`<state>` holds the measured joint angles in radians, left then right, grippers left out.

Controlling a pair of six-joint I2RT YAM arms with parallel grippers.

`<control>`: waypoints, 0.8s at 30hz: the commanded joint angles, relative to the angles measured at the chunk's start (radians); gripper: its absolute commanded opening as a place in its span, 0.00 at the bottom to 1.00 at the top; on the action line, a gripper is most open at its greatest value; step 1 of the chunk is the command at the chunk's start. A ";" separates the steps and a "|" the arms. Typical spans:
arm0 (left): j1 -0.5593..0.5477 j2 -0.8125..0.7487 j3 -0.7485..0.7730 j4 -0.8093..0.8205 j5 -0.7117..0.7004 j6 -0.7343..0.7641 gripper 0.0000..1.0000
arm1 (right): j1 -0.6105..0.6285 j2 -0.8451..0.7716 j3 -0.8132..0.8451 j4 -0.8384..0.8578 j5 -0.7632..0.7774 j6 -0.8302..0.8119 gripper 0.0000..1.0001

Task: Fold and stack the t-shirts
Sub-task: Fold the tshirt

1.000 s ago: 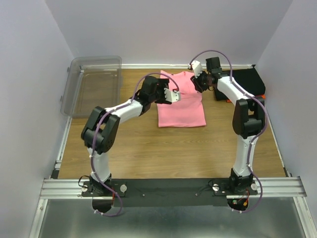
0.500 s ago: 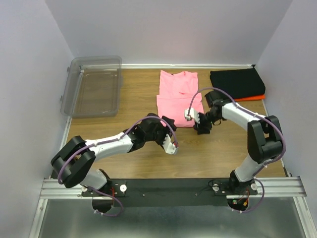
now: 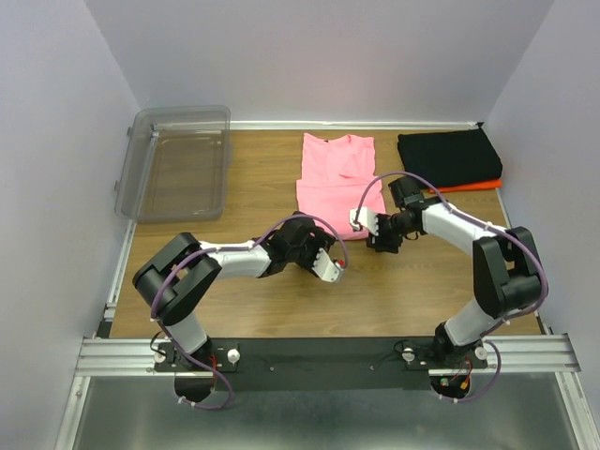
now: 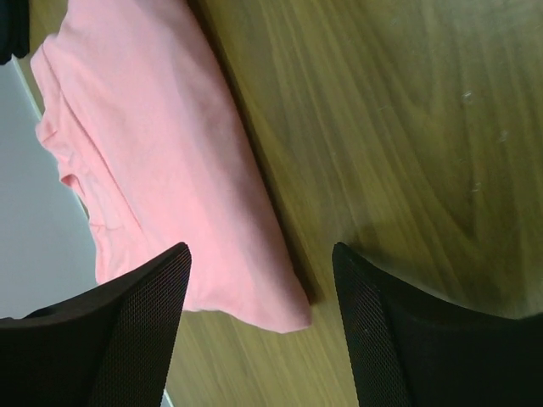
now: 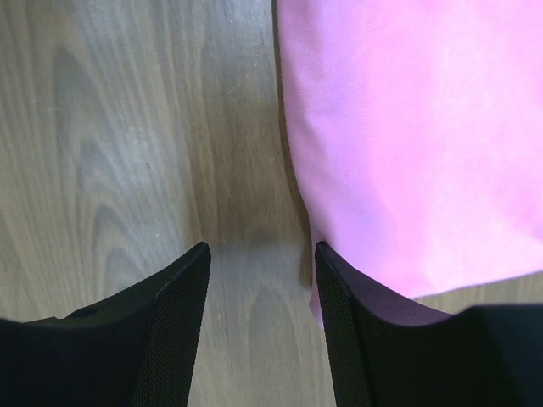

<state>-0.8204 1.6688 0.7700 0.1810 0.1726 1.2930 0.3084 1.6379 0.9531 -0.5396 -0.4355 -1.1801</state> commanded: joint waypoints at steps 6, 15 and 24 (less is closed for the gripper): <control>0.043 0.046 0.043 0.043 -0.015 -0.026 0.55 | -0.002 -0.118 0.022 -0.112 -0.063 -0.073 0.61; 0.047 0.069 0.035 0.038 0.008 -0.018 0.62 | -0.002 0.095 0.116 -0.094 0.029 -0.040 0.61; 0.061 0.081 0.057 -0.012 0.021 -0.006 0.65 | -0.002 0.152 0.122 -0.048 0.063 -0.003 0.54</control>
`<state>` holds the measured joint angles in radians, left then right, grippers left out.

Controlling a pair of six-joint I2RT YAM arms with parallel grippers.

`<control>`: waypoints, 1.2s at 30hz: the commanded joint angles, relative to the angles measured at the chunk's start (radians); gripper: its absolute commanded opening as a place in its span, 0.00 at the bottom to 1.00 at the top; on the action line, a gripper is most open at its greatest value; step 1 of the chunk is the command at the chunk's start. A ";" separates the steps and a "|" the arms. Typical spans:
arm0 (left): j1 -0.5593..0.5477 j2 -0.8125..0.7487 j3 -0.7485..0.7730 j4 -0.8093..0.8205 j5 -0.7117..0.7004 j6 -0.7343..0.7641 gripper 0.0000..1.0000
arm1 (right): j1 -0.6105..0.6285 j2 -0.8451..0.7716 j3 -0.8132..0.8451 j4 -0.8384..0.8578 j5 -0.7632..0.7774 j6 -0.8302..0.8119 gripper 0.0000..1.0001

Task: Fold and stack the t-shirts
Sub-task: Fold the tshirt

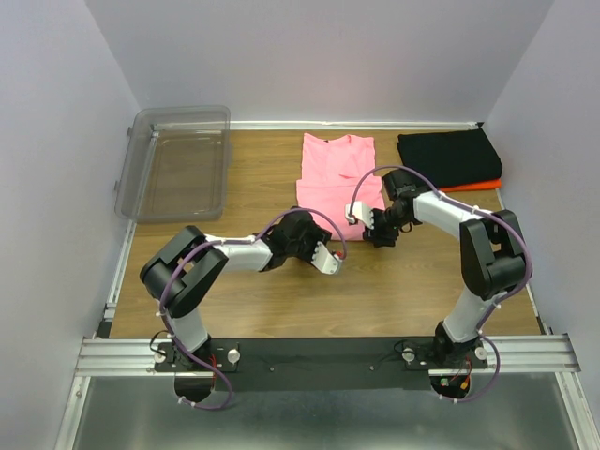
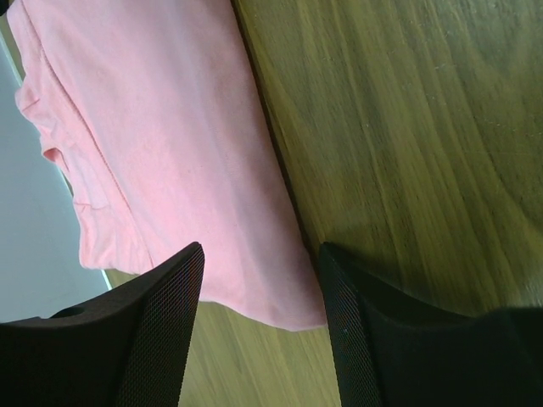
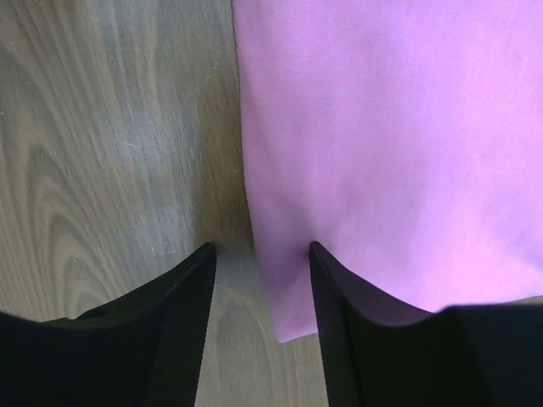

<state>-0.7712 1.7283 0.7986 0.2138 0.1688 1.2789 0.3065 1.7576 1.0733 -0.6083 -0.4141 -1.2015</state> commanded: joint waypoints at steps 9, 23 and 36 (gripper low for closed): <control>0.038 0.115 0.088 -0.076 0.001 -0.019 0.20 | 0.002 0.069 0.036 0.021 0.032 0.054 0.29; -0.102 -0.156 -0.030 -0.186 0.139 0.027 0.00 | 0.002 -0.199 -0.125 -0.226 -0.061 -0.058 0.01; -0.238 -0.242 -0.010 -0.386 0.092 -0.162 0.00 | 0.003 -0.399 -0.115 -0.312 -0.031 0.090 0.00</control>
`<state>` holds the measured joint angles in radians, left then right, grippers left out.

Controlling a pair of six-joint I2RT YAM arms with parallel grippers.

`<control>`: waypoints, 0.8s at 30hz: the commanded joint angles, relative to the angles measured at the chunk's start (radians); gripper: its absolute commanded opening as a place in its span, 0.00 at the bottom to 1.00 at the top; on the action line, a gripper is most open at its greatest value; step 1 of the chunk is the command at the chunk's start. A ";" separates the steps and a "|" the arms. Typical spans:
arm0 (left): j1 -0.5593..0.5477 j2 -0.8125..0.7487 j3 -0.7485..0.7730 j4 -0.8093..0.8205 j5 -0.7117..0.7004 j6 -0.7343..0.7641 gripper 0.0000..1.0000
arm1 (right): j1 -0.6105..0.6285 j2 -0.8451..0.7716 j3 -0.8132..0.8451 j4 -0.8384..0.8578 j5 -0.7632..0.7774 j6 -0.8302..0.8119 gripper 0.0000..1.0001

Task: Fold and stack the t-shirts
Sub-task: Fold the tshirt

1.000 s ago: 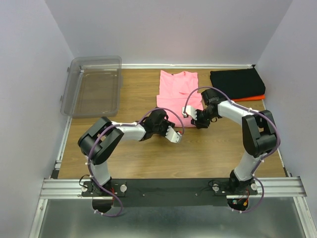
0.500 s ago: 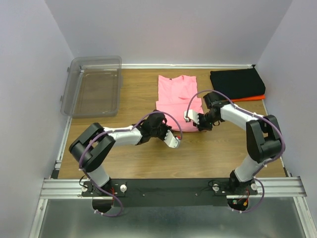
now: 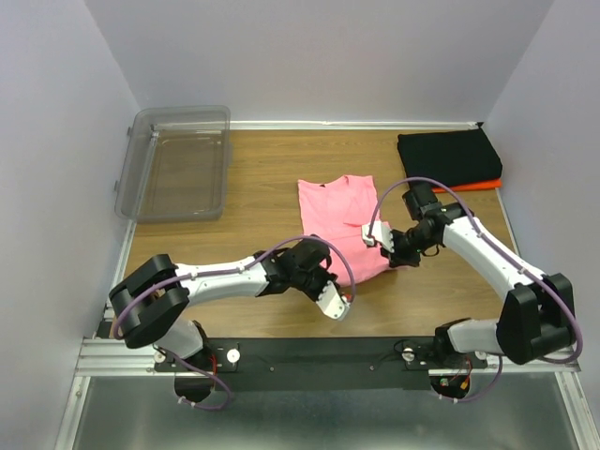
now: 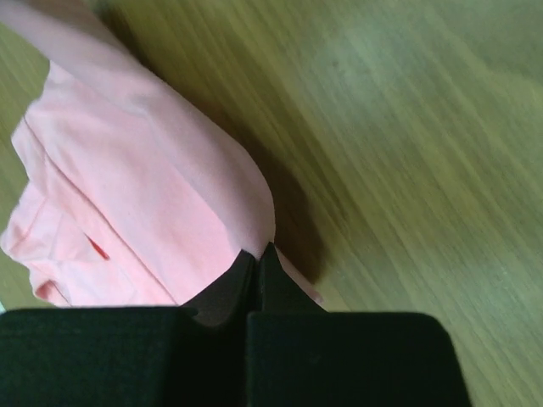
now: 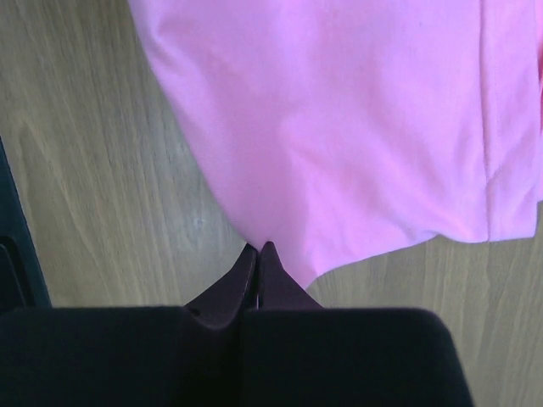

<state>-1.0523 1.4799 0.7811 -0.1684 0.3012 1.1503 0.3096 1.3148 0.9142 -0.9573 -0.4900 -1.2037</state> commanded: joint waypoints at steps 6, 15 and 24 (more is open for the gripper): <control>0.274 0.111 0.156 0.119 -0.010 0.034 0.00 | -0.010 0.273 0.358 0.190 0.142 0.226 0.01; 0.460 0.356 0.411 0.269 -0.025 0.054 0.00 | -0.017 0.685 0.801 0.279 0.194 0.351 0.01; 0.511 0.525 0.533 0.365 -0.102 0.054 0.00 | -0.024 0.880 0.983 0.393 0.303 0.469 0.01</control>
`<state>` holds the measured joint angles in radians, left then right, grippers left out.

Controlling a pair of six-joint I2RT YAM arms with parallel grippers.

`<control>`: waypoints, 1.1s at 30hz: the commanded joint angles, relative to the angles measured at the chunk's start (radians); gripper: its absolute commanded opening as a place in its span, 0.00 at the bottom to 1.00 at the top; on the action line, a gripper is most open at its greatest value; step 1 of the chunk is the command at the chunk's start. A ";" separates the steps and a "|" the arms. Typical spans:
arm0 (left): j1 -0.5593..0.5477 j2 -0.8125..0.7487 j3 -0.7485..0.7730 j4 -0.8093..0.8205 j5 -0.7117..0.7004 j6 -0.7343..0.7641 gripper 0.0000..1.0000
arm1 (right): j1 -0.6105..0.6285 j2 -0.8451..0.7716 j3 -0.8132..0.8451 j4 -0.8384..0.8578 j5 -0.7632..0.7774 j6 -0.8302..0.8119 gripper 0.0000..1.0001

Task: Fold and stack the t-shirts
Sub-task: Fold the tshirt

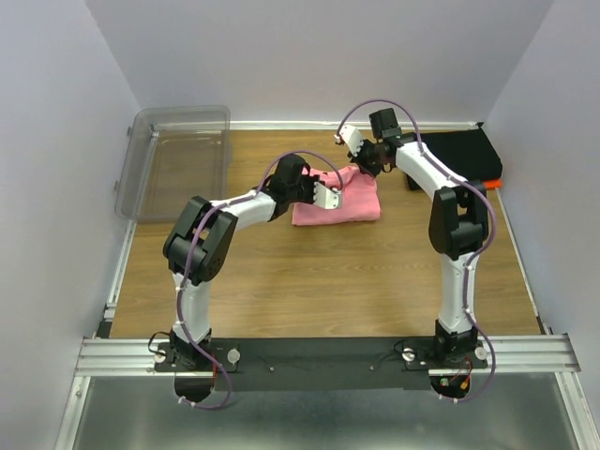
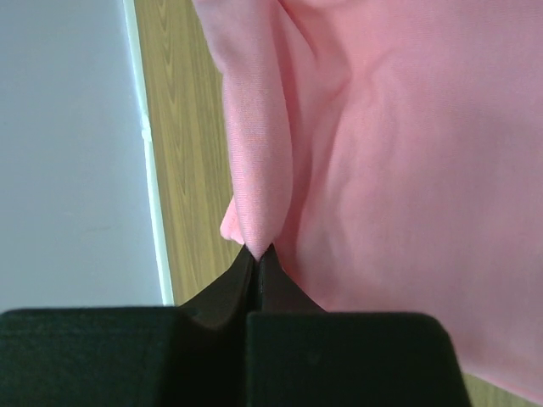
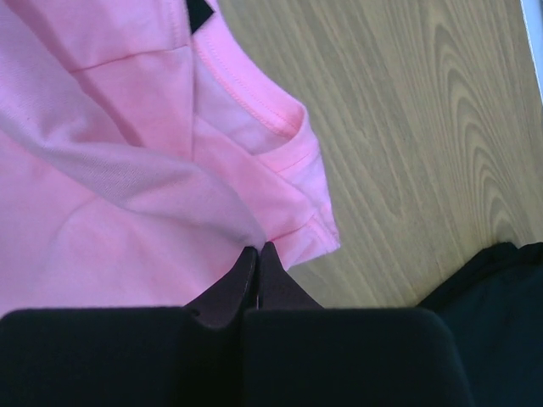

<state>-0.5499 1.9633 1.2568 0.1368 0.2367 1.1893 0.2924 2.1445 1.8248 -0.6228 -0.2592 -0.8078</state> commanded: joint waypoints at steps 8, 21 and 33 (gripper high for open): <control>0.022 0.048 0.064 0.174 -0.068 0.020 0.00 | -0.027 0.040 0.042 0.083 0.083 0.113 0.00; 0.036 0.127 0.159 0.307 -0.002 0.027 0.00 | -0.041 -0.051 -0.009 0.138 0.118 0.191 0.01; 0.041 0.331 0.381 0.288 -0.013 0.013 0.00 | -0.059 0.051 0.065 0.144 0.176 0.225 0.01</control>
<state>-0.5159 2.2707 1.5715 0.4255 0.2142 1.2079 0.2409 2.1807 1.8442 -0.4911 -0.1223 -0.6086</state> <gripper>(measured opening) 0.014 0.011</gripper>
